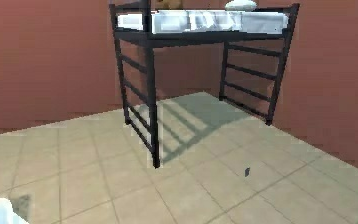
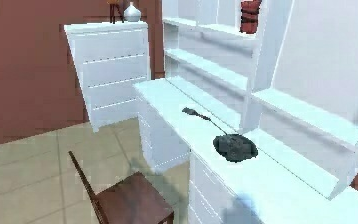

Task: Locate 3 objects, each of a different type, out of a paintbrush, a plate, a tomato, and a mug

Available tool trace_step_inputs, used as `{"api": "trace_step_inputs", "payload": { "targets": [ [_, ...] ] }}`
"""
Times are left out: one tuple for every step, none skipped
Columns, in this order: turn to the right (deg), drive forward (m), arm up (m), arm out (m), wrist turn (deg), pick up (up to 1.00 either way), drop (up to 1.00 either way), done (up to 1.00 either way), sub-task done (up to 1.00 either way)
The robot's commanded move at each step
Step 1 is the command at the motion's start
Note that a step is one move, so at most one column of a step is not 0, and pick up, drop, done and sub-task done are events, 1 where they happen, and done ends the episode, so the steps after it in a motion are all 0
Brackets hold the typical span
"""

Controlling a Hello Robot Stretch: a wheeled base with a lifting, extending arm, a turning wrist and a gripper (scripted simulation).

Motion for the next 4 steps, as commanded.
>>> {"api": "trace_step_inputs", "payload": {
  "targets": [
    [0.0,0.70,0.00,0.00,0.0,0.00,0.00,0.00,0.00],
    [-15.0,0.00,0.00,0.00,0.0,0.00,0.00,0.00,0.00],
    [0.0,0.45,0.00,0.00,0.0,0.00,0.00,0.00,0.00],
    [-36.0,0.00,0.00,0.00,0.0,0.00,0.00,0.00,0.00]
  ]
}}
